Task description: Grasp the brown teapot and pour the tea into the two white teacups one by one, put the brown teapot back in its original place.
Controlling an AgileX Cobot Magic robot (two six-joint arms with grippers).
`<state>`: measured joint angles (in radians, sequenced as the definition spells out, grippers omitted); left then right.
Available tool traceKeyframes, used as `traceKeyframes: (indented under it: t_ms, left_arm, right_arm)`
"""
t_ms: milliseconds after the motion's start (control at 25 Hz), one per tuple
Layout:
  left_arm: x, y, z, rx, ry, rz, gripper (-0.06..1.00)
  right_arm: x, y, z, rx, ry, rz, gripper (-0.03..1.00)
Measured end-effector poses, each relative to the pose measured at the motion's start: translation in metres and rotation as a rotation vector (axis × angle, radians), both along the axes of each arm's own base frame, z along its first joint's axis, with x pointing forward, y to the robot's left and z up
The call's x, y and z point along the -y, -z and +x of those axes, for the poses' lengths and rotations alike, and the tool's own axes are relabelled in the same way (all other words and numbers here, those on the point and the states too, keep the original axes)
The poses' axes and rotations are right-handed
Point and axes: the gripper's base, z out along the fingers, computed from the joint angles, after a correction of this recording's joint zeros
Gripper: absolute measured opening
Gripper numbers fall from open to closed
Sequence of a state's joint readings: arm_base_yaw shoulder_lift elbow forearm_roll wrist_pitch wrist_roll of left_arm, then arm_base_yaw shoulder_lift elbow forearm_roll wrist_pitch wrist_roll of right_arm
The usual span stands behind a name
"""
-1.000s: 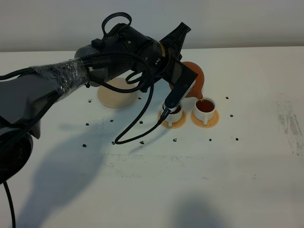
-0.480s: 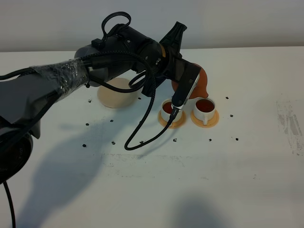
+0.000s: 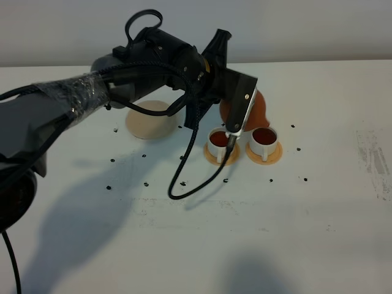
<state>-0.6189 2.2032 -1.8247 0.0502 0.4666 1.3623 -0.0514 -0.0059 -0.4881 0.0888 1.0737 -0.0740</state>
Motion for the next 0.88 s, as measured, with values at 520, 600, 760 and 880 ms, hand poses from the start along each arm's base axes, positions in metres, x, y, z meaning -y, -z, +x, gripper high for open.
traceKeyframes:
  t_ms: [520, 600, 760, 880]
  left_arm:
    - [-0.004, -0.049, -0.031, -0.317, -0.261, -0.267, 0.08]
    - [-0.002, -0.047, -0.035, -0.353, -0.284, -0.291, 0.08]
    - [0.001, -0.036, -0.041, -0.397, -0.316, -0.293, 0.08]
    - [0.001, -0.027, -0.047, -0.423, -0.337, -0.288, 0.08]
  right_arm:
    - [0.000, 0.000, 0.000, 0.000, 0.000, 0.000, 0.43]
    - [0.000, 0.000, 0.000, 0.000, 0.000, 0.000, 0.43]
    - [0.000, 0.000, 0.000, 0.000, 0.000, 0.000, 0.43]
    - [0.000, 0.000, 0.000, 0.000, 0.000, 0.000, 0.43]
